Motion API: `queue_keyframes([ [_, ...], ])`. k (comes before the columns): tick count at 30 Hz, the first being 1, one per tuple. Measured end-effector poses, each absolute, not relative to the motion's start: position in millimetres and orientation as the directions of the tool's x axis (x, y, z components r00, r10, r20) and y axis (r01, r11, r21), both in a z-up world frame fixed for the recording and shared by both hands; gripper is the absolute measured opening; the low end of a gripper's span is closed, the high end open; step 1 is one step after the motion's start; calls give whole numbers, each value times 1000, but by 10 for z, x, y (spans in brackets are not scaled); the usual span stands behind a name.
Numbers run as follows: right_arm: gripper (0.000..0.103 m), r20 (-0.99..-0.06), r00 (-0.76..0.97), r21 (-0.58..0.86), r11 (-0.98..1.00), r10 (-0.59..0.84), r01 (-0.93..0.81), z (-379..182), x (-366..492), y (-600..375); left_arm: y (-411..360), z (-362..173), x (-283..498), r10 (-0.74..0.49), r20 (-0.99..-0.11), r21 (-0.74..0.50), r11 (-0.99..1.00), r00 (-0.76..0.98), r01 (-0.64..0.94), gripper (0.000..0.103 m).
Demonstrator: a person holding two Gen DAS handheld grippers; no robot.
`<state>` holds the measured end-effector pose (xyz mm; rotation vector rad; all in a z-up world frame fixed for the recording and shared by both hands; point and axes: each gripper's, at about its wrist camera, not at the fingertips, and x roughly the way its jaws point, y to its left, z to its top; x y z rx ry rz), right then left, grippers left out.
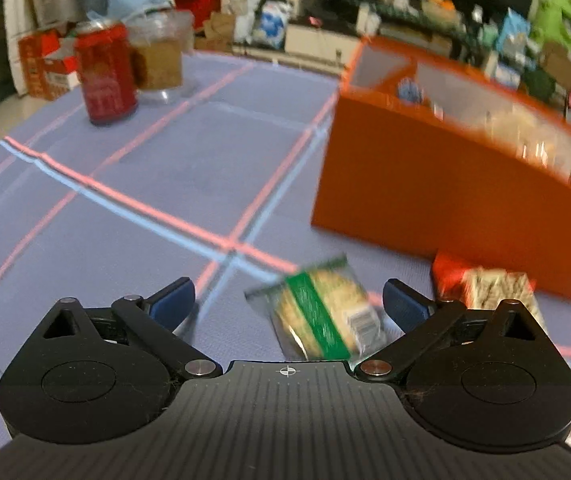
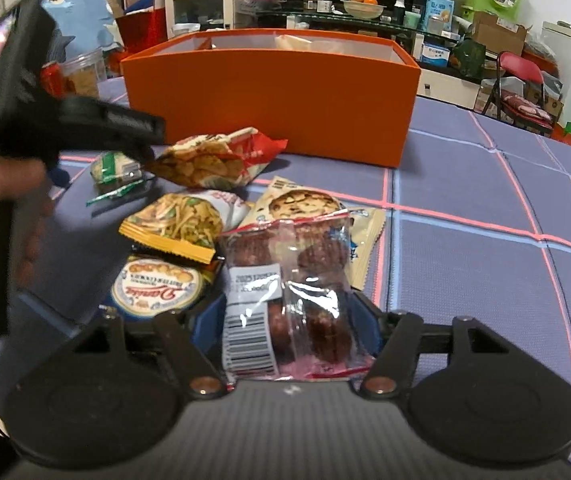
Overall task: Organize snacks
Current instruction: 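Grasp the date bag with the right tool while the left grasps the red bean bag, then carry both bags over the orange box and open both tools to drop them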
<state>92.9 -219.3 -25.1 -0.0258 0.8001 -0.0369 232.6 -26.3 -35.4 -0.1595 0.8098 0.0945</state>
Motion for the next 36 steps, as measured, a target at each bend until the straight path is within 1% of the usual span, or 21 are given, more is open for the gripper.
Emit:
queue_keyframes([
  [2,69,-719,693,-35,999,-45,29,-255,934,-2203,-273,-223,2294,-11,-688,-145,982,726,-123,96],
  [4,71,-720,692,-31,999,-43,29,-256,936,-2210,-364,-140,2281,-84,-648,-178,983,757,-43,96],
  [5,71,-719,693,-32,999,-43,29,-261,934,-2211,-436,-127,2294,-128,-641,-188,982,757,7,96],
  [7,71,-718,695,-32,999,-41,27,-266,936,-2215,-623,-164,2355,-236,-661,-205,970,712,131,96],
  [9,71,-715,698,-30,999,-37,22,-270,934,-2222,-788,-266,2412,-294,-697,-204,956,653,213,96],
  [11,70,-713,701,-28,999,-31,16,-270,932,-2225,-906,-399,2459,-286,-743,-184,957,606,226,96],
  [12,68,-713,701,-27,1000,-28,12,-265,931,-2226,-954,-464,2474,-278,-760,-176,958,588,226,96],
  [14,60,-715,699,-21,1000,-18,4,-245,922,-2232,-1012,-518,2465,-249,-767,-132,963,592,235,96],
  [15,58,-720,694,-16,1000,-11,-1,-234,920,-2237,-1040,-524,2453,-242,-772,-112,962,588,250,92],
  [16,57,-724,690,-12,1000,-6,-5,-225,916,-2243,-1036,-521,2434,-247,-770,-110,959,588,260,85],
  [17,57,-727,687,-2,1000,2,-5,-212,907,-2258,-1012,-485,2408,-267,-758,-124,955,595,270,52],
  [18,57,-730,683,7,1000,10,-8,-197,903,-2268,-984,-446,2397,-295,-755,-150,947,586,283,40],
  [19,56,-727,686,13,1000,16,-9,-166,883,-2285,-967,-401,2377,-290,-756,-151,949,587,275,39],
  [20,56,-719,694,12,1000,13,-6,-131,854,-2295,-946,-352,2353,-281,-753,-137,951,595,276,36],
  [24,56,-661,750,-28,1000,-23,6,70,687,-2371,-823,-112,2207,-308,-713,-124,940,630,319,36],
  [27,56,-623,779,-41,998,-63,47,171,643,-2467,-678,73,2107,-300,-670,-99,943,679,318,36],
  [31,56,-610,788,-26,997,-75,75,218,704,-2525,-569,239,1968,-268,-613,-43,951,743,307,36],
  [36,56,-598,798,-37,997,-74,65,246,713,-2480,-484,429,1869,-260,-549,-12,953,795,303,36],
])
